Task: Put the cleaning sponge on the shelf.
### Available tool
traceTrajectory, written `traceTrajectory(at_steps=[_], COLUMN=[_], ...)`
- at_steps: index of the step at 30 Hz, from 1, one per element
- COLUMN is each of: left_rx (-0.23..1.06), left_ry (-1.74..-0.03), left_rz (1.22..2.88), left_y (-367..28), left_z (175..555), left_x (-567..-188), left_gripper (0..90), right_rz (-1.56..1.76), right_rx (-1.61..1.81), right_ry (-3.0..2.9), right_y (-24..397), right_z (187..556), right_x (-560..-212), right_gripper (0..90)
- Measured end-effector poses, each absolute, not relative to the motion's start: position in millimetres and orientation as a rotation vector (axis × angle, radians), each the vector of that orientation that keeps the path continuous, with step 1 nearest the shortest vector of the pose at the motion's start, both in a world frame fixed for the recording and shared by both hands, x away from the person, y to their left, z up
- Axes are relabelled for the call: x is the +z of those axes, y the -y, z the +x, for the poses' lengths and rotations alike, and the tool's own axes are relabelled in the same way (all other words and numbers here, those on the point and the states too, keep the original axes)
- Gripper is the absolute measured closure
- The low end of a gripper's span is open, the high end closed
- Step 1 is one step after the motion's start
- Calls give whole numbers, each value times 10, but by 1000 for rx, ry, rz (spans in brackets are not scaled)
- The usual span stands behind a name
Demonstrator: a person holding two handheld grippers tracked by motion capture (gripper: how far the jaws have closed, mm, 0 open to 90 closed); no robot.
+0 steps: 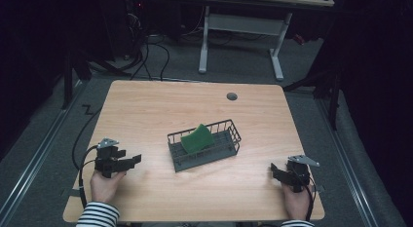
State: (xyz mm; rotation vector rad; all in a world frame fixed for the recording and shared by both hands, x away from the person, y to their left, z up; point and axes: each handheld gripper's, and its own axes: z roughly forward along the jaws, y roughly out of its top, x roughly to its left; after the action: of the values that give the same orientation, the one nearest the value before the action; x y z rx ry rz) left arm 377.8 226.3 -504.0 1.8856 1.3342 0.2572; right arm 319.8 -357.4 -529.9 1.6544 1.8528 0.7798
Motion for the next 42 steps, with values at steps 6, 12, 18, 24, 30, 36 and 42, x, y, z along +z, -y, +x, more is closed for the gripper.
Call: traceTrajectory(at_steps=[6,12,18,24,30,36,42], left_rx=[330,397,439,501,520,547,569], left_ry=[-1353,-1353,-1350,-1336,-1335,-1330,-1326], left_rz=[1919,1948,1949,1981,1993,2012,1981], left_y=[-2190,-2124,-2086,-2034,-1998,-1965,-1958], left_z=[3790,3792,3793,3797,3809,3814,3804], left_x=[-5152,-5213,-5242,-5267,-5300,-5336,-5368], left_gripper=[271,271,270,268,267,266,253], right_rz=[1654,1655,1654,1654,1657,1655,1654], right_rx=[780,780,780,780,779,780,780], right_ry=[-1853,-1853,-1853,-1853,-1853,-1853,-1853], right_y=[3574,3574,3574,3575,3573,3574,3574], right_z=[3198,3198,3198,3198,3197,3198,3198], right_x=[-5299,-5299,-5299,-5299,-5299,-5299,-5299], right_gripper=[286,286,286,286,286,286,286])
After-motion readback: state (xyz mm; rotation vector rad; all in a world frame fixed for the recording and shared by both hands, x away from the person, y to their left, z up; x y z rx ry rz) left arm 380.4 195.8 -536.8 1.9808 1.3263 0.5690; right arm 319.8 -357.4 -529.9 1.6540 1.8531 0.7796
